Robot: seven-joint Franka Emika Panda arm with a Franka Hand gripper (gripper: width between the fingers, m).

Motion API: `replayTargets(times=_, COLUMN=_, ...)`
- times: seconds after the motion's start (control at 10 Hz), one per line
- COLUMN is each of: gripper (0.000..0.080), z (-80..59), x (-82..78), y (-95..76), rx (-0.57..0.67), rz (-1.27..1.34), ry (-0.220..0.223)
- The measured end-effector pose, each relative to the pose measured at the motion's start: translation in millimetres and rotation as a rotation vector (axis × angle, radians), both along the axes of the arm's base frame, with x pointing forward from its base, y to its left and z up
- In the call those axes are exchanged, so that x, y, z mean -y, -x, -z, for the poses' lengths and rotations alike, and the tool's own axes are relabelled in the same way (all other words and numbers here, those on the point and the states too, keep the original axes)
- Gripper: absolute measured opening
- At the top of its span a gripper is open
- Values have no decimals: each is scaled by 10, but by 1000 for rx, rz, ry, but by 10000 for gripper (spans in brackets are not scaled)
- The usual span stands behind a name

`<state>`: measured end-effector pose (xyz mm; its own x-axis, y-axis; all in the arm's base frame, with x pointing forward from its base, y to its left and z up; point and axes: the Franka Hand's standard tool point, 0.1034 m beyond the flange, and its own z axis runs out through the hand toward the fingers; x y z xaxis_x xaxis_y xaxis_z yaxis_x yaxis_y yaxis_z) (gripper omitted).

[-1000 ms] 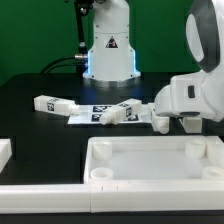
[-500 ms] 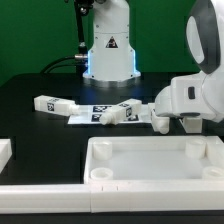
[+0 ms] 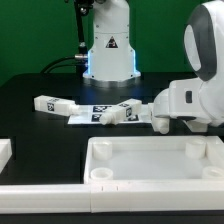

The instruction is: Assemble desk

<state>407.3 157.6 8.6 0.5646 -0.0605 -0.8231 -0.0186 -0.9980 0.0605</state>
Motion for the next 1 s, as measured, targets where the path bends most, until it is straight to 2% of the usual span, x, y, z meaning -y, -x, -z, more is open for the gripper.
replayTargets(times=0.1, gripper=284, z=0, x=0, y=0, rx=0, rz=0, ry=0)
replayTargets(times=0.2, gripper=284, z=-40, x=-6, y=-34, rx=0, rz=4, ry=-3)
replayTargets(times=0.3, gripper=284, z=-244, x=9, y=-194, rx=30, rz=-3, ry=-26)
replayTargets(times=0.4, gripper=284, z=-527, x=43, y=-370, rx=69, rz=-40, ry=-88)
replayTargets(times=0.5, gripper=284, z=-724, x=88, y=-505, rx=114, rz=-46, ry=-120)
replayTargets(times=0.6, gripper=284, z=-885, x=134, y=-647, rx=175, rz=-54, ry=-134)
replayTargets(times=0.7, gripper=284, z=-948, x=93, y=-699, rx=250, rz=-68, ry=-135)
replayTargets(times=0.9, gripper=284, z=-901, x=77, y=-740, rx=382, rz=-61, ry=-137)
replayTargets(times=1.0, gripper=285, z=-989, x=90, y=-813, rx=430, rz=-69, ry=-182)
